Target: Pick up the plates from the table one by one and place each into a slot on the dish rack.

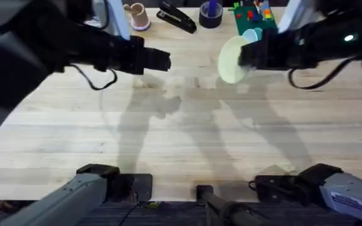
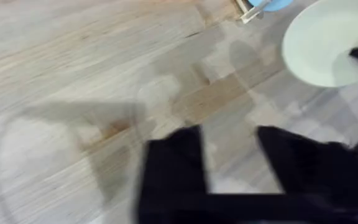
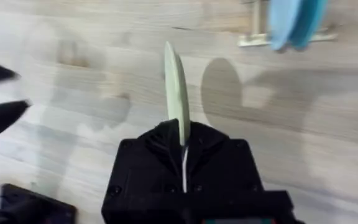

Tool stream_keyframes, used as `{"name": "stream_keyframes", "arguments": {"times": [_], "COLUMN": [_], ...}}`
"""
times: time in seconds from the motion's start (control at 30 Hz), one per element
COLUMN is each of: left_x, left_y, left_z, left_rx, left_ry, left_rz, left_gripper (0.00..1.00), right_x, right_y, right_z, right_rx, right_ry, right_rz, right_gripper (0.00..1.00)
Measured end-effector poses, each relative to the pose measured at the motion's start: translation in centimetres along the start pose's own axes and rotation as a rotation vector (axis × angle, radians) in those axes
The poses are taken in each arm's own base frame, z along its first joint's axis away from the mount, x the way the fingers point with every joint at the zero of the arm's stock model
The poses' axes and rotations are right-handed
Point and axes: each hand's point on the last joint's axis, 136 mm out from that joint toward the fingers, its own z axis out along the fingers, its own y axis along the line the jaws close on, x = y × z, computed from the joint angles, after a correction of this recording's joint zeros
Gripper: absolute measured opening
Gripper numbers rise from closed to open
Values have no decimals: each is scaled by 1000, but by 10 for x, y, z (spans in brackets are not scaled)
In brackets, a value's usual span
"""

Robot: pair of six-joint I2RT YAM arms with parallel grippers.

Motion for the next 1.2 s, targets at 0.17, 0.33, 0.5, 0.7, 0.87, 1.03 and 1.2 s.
{"name": "stream_keyframes", "arguments": {"times": [0.17, 0.33, 0.5, 0.7, 0.87, 1.03, 1.2], "left_x": [-4, -7, -8, -8, -8, -8, -8], "left_y": [-7, -12, -13, -11, -10, -10, -10], "left_z": [-26, -42, -46, -46, -46, -46, -46], "left_rx": [-54, -84, -91, -101, -107, -110, -110], "left_ry": [-72, -127, -142, -142, -142, -142, -142], "left_rz": [39, 70, 78, 77, 76, 76, 76], "left_gripper": [988, 995, 995, 996, 995, 995, 996], "right_x": [-7, -20, -32, -45, -61, -69, -81], "right_y": [-17, -30, -43, -59, -66, -72, -74], "right_z": [-24, -47, -69, -95, -119, -140, -140], "right_rx": [98, 152, 194, 284, 335, 377, 396], "right_ry": [-2, -23, -42, -77, -134, -146, -124], "right_rz": [-78, -130, -169, -215, -258, -271, -283], "right_gripper": [31, 31, 31, 31, 29, 29, 29]}}
